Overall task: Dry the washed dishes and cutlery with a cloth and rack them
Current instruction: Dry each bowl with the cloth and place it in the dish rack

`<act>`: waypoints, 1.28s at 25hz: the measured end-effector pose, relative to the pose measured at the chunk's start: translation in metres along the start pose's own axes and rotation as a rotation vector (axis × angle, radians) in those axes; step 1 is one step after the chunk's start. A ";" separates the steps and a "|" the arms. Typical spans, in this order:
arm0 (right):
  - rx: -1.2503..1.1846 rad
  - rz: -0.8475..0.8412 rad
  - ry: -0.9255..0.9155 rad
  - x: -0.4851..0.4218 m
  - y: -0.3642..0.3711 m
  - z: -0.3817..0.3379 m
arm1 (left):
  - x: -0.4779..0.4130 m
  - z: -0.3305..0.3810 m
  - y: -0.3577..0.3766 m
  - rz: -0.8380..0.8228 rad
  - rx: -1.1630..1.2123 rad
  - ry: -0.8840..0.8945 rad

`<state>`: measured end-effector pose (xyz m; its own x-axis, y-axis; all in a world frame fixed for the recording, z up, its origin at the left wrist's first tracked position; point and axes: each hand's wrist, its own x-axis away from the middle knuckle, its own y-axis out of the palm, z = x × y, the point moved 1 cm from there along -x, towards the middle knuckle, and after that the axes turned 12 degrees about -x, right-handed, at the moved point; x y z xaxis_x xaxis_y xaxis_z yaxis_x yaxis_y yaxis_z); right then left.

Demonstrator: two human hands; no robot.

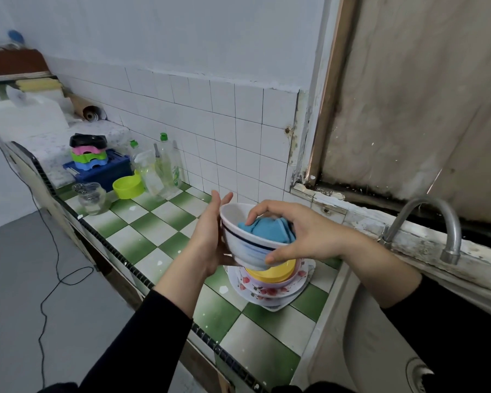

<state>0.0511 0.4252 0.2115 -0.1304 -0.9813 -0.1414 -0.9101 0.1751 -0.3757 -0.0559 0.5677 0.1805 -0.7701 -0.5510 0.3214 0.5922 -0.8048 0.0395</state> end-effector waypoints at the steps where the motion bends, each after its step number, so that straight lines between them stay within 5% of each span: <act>1: -0.099 0.027 0.002 0.003 -0.003 -0.001 | 0.001 -0.002 -0.003 -0.008 -0.052 0.048; 6: -0.708 0.156 -0.138 0.010 -0.014 0.004 | 0.005 -0.016 -0.016 -0.034 -0.039 0.382; 11: -0.907 0.394 -0.289 0.008 -0.016 0.009 | 0.013 -0.014 -0.019 -0.134 0.122 0.538; 15: -0.654 0.622 -0.327 0.008 -0.013 0.011 | 0.027 -0.008 -0.014 -0.054 0.248 0.491; 19: -0.267 0.962 -0.358 0.018 -0.008 0.002 | 0.038 -0.003 -0.012 0.107 0.131 0.452; 22: -0.247 0.896 -0.446 0.032 0.014 -0.012 | 0.042 -0.003 -0.010 0.216 0.003 0.500; 24: 0.071 0.769 -0.377 0.026 0.044 -0.014 | 0.043 -0.004 -0.004 0.237 -0.020 0.526; 26: 0.316 0.833 -0.338 0.012 0.058 0.002 | 0.045 -0.006 0.002 0.258 -0.010 0.530; 30: -0.131 0.968 -0.107 -0.015 0.029 0.012 | 0.047 -0.007 0.004 0.359 0.008 0.569; 32: -0.044 0.904 -0.180 -0.013 0.045 0.003 | 0.046 -0.004 0.005 0.364 0.030 0.580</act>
<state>0.0126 0.4465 0.1939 -0.7388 -0.4452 -0.5059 -0.5069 0.8618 -0.0181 -0.0896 0.5369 0.1917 -0.5180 -0.8213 -0.2390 0.8374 -0.5440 0.0542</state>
